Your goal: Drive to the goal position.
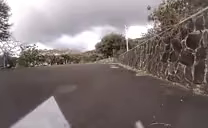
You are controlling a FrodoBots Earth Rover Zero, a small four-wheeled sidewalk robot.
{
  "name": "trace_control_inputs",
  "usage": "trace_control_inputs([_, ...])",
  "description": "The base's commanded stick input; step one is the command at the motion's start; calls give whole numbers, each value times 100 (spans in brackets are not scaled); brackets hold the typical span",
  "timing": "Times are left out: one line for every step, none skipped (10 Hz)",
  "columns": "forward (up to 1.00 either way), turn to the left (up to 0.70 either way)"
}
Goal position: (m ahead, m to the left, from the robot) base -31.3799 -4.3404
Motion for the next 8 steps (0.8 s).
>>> trace_control_inputs([0,0])
trace_control_inputs([0,0])
trace_control_inputs([0,0])
trace_control_inputs([0,46])
trace_control_inputs([0,100])
trace_control_inputs([0,100])
trace_control_inputs([0,100])
trace_control_inputs([0,100])
